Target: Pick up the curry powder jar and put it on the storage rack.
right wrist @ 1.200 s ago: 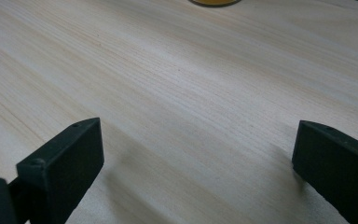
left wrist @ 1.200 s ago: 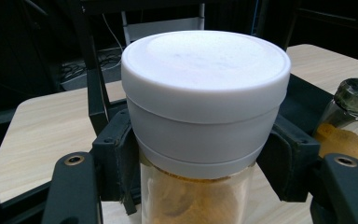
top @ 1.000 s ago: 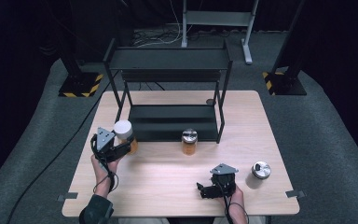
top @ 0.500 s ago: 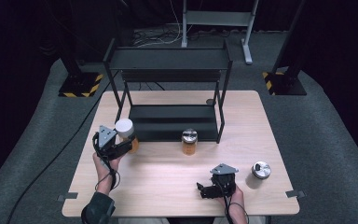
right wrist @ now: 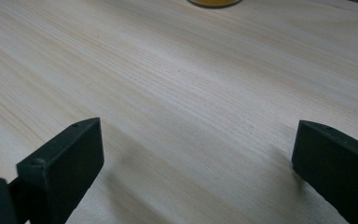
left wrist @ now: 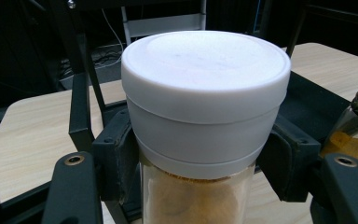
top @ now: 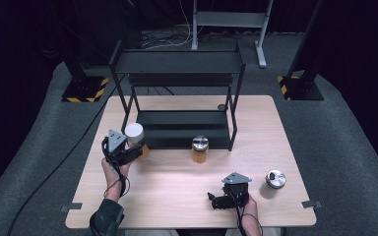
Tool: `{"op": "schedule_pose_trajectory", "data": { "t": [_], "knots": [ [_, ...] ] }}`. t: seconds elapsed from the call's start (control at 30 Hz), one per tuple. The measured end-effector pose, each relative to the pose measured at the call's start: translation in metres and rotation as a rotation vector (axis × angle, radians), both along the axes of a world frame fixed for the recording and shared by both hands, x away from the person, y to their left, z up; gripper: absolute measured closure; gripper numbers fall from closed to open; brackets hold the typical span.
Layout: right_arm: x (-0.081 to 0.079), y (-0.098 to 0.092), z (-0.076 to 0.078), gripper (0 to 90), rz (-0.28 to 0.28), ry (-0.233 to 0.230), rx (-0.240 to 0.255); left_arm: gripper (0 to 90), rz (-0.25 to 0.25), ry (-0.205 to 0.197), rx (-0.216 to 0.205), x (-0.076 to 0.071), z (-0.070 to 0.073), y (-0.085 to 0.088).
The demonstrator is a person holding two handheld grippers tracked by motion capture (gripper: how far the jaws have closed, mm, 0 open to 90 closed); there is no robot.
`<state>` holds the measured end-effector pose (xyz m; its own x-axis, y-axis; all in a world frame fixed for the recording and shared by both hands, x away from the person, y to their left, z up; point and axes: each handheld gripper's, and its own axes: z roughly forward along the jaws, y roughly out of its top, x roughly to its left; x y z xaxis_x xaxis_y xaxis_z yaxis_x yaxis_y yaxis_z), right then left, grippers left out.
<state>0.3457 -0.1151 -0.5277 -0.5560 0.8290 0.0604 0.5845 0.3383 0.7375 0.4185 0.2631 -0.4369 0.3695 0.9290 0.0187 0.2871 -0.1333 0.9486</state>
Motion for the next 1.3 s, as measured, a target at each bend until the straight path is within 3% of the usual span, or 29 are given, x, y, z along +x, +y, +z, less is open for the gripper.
{"op": "schedule_pose_trajectory", "data": {
  "t": [1.3],
  "knots": [
    [0.000, 0.000, 0.000, 1.3, 0.001, -0.006, -0.003, 34.8, 0.003, -0.006, -0.004, 0.018, 0.001, -0.011]
  ]
}}
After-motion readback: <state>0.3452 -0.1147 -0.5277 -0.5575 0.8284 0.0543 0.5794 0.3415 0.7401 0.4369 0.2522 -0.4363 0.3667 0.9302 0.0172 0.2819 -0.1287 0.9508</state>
